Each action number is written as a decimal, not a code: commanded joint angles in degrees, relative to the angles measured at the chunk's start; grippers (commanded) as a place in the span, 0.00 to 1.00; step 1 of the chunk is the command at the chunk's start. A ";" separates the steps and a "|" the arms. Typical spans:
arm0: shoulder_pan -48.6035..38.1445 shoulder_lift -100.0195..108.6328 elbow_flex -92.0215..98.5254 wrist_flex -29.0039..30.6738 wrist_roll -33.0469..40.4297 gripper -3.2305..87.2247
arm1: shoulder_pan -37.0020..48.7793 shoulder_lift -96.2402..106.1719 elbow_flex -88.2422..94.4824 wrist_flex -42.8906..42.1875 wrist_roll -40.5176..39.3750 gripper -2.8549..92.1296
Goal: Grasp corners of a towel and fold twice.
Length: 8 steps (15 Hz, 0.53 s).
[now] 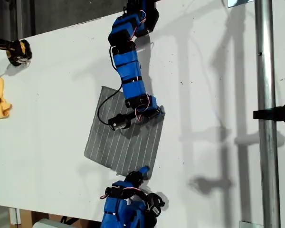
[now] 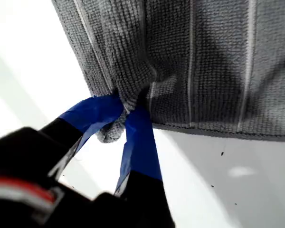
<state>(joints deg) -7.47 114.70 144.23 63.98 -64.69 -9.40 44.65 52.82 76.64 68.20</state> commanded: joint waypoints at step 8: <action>-2.55 -6.15 -3.16 -1.85 -2.55 0.03 | -1.32 3.25 0.44 0.44 1.14 0.03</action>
<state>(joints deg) -8.96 107.67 141.06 61.88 -67.15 -9.40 44.91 53.26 76.38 68.91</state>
